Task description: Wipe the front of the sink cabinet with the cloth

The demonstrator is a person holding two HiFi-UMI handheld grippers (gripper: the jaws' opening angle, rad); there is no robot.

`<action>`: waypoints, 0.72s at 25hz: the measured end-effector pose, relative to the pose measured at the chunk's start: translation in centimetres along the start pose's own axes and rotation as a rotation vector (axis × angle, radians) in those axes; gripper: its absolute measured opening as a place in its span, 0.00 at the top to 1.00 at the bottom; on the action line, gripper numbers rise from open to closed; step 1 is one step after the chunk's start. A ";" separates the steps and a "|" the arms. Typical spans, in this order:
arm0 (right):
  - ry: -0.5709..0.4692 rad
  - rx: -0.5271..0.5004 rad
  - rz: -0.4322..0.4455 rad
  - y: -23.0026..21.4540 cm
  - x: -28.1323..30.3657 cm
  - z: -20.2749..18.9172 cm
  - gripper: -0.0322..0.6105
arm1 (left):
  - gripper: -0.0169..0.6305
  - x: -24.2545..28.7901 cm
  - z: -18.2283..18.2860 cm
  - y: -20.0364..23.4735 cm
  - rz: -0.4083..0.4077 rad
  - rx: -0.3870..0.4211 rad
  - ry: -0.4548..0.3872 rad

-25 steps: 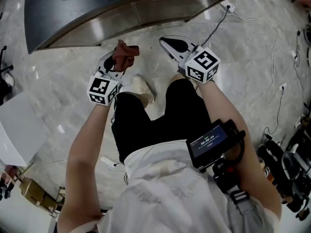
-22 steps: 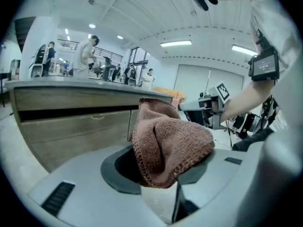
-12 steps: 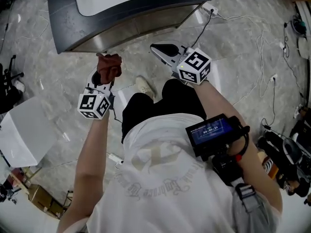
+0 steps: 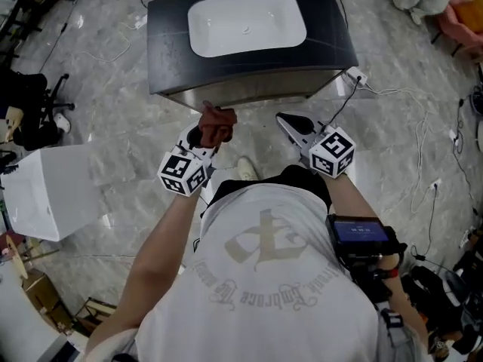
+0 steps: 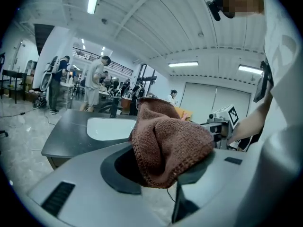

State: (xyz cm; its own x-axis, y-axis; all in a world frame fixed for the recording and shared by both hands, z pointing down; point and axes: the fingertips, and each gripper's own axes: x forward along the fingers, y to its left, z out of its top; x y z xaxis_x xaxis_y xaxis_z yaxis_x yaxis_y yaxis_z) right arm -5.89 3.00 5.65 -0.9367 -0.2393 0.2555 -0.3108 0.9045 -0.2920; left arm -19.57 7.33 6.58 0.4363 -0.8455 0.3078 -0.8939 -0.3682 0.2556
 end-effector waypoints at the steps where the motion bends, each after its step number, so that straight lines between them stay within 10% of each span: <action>1: -0.002 -0.007 0.001 0.7 0.7 0.4 0.93 | 0.76 -0.8 0.2 0.6 -0.001 0.006 -0.002; 18: 0.024 -0.017 -0.034 -2.1 5.4 1.0 0.93 | 0.76 1.3 0.1 5.7 -0.033 0.000 0.028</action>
State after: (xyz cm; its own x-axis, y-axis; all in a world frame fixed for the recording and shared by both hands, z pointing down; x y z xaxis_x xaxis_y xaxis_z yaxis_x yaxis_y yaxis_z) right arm -10.42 -0.56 6.70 -0.9213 -0.2621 0.2872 -0.3399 0.9017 -0.2672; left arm -24.07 4.08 8.38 0.4680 -0.8218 0.3251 -0.8792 -0.3956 0.2657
